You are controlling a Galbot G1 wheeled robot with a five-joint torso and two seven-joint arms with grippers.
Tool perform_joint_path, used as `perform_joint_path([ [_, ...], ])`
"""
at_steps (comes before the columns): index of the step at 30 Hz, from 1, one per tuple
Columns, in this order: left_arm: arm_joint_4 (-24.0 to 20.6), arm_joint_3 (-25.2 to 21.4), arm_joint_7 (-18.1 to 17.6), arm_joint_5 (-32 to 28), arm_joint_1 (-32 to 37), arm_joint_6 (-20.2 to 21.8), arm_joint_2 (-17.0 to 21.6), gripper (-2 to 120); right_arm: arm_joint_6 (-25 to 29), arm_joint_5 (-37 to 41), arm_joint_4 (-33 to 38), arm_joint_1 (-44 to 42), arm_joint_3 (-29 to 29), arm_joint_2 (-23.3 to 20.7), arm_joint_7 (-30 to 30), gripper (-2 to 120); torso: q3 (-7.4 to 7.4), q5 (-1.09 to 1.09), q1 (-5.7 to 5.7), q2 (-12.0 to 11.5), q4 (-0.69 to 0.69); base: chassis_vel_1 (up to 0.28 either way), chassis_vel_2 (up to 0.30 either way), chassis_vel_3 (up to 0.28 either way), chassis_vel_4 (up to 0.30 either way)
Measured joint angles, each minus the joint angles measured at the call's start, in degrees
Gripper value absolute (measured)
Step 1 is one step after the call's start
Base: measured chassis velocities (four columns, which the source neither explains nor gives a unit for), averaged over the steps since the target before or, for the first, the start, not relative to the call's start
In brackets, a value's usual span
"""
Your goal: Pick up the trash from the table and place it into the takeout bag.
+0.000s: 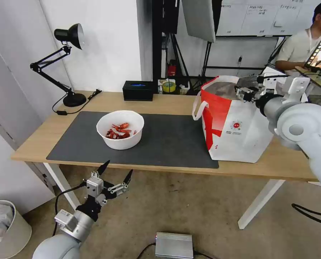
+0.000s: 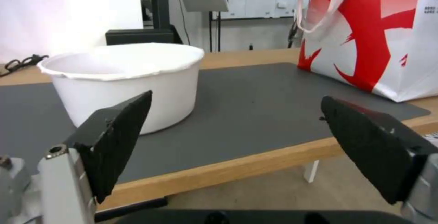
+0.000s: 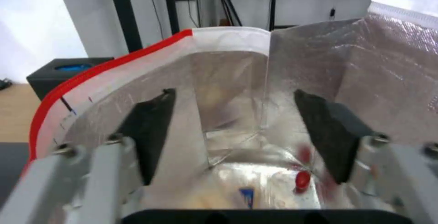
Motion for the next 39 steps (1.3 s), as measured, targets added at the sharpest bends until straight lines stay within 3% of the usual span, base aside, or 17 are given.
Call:
perform_joint_path([
  [4,-0.2,-0.4,0.0,0.0,0.2,0.0,0.0,100,0.2,-0.2,0.6,-0.2,0.1,0.0,-0.8,87,0.00,0.00,0.00,0.0,0.00,0.000,0.000,0.000,0.000],
  [7,-0.5,-0.8,0.0,0.0,0.4,0.0,0.0,100,3.5,-0.2,1.5,0.2,-0.2,0.3,-2.7,99,0.00,0.00,0.00,0.0,0.00,0.000,0.000,0.000,0.000],
  [11,-0.5,-0.9,0.0,0.0,0.4,0.0,0.0,100,8.9,-0.4,2.8,0.7,-1.6,0.8,-5.6,100,0.00,0.00,0.00,0.0,0.00,0.000,0.000,0.000,0.000],
  [14,-0.4,-0.9,0.0,0.1,0.3,0.0,-0.4,100,15.5,-2.2,5.5,-1.3,-2.4,1.8,-12.8,100,0.00,-0.01,0.00,0.0,0.01,0.000,0.000,0.000,0.000],
  [22,0.4,-0.8,0.1,0.3,-0.3,-0.2,-0.8,100,21.3,-10.8,9.1,-12.0,-2.6,1.4,-24.3,100,-0.01,0.00,0.00,0.0,-0.01,0.000,0.000,0.000,0.000],
  [32,1.0,-0.4,0.2,1.1,-0.1,-1.2,-2.1,100,28.1,-19.7,9.2,-24.8,-2.3,1.6,-32.1,100,-0.01,-0.01,0.00,0.0,0.00,0.000,0.000,0.000,0.000],
  [39,1.4,-0.4,0.2,1.2,-0.1,-1.5,-2.2,100,33.5,-27.6,7.5,-33.8,-1.0,3.8,-32.7,100,-0.01,0.00,0.00,0.0,0.00,0.000,0.000,0.000,0.000],
])
